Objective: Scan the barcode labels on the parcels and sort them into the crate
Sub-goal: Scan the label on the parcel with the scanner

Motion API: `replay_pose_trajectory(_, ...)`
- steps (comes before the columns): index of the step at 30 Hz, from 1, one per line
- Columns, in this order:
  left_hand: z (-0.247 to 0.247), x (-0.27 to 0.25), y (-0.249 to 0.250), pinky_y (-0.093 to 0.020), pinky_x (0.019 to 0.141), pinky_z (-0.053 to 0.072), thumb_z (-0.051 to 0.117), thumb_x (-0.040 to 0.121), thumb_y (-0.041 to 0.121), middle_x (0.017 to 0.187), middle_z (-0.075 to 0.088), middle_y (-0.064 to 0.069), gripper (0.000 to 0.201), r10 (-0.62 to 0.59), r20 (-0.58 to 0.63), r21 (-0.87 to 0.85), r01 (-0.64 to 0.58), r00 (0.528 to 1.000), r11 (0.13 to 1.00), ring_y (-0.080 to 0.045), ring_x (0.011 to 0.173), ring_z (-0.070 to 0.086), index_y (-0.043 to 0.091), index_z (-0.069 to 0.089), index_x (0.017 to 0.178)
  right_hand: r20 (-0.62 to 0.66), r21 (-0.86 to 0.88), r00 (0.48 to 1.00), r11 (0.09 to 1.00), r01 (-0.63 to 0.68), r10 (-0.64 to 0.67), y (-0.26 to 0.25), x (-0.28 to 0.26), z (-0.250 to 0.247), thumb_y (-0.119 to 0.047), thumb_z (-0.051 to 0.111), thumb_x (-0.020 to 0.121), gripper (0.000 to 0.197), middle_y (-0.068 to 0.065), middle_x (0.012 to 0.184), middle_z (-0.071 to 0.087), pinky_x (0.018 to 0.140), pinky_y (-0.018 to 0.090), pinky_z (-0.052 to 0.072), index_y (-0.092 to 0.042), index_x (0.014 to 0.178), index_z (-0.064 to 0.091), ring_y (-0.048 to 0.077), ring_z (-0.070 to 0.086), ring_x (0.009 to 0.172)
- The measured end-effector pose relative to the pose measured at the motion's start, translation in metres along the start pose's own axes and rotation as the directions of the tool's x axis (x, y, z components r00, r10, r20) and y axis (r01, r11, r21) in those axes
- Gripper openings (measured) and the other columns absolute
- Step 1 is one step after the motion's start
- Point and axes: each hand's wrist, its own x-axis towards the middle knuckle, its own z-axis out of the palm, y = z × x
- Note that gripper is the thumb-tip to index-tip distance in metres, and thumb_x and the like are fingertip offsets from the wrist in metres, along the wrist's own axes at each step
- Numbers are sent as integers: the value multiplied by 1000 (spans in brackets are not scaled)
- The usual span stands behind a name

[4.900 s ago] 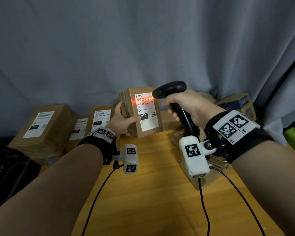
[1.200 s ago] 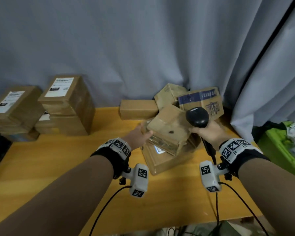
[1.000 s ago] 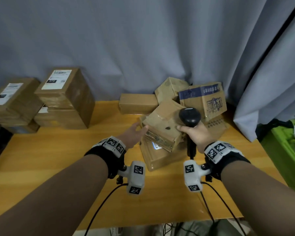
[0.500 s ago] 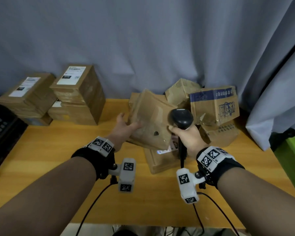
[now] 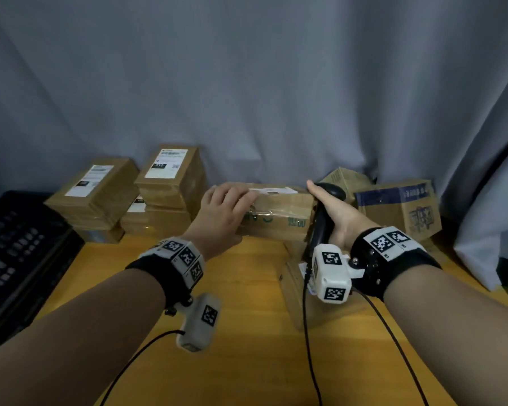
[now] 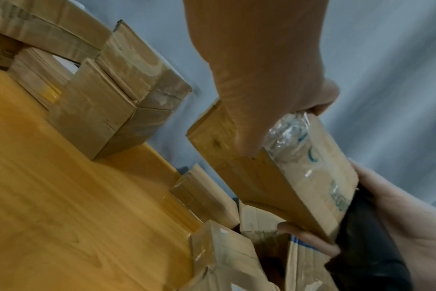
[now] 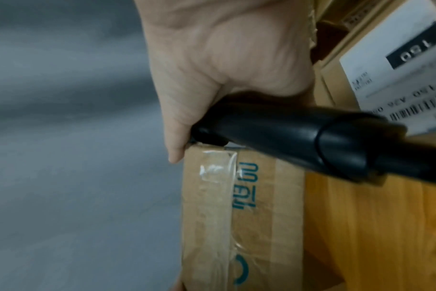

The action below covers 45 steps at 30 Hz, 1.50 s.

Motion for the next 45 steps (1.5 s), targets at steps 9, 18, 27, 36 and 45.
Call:
replay_pose_trajectory(9,-15,10,-28,-53,115,25,73,78,44,145,33,-14,79,-198,35,-311,199,980,929,-31,136,29,14,38,142,-154,111,957,958,263,-245,15,2,33,-35,77,76,46,10,106,73,74,39,56,-13,114,65,28,70,92)
replay_pose_trajectory(18,-32,15,-54,-51,91,50,55,86,55,125,62,-1,40,-177,810,-586,775,559,-238,-25,115,57,28,58,116,-74,20,877,878,477,-475,16,-3,16,-13,62,87,10,1,81,72,80,39,51,-16,95,68,20,66,81)
replay_pose_trajectory(27,-22,32,-60,-24,70,53,75,80,24,118,61,0,60,-348,579,-647,675,738,355,-13,96,62,16,44,130,-223,-280,758,785,553,-613,9,12,11,-31,81,70,36,3,96,70,93,42,48,-19,100,66,24,64,101)
replay_pose_trajectory(36,-38,47,-54,-9,65,45,77,79,23,114,53,11,74,-333,442,-745,548,833,380,0,93,57,21,39,142,-132,-365,806,785,501,-576,3,12,20,-20,82,75,28,6,100,72,95,41,50,-14,99,69,22,66,101)
replay_pose_trajectory(45,-44,59,-39,-42,103,44,75,79,25,142,49,-1,93,-492,427,-890,449,759,-80,-19,122,53,18,17,151,-326,45,902,949,312,-282,10,24,32,-25,80,77,40,11,99,71,67,40,55,-15,111,63,31,68,88)
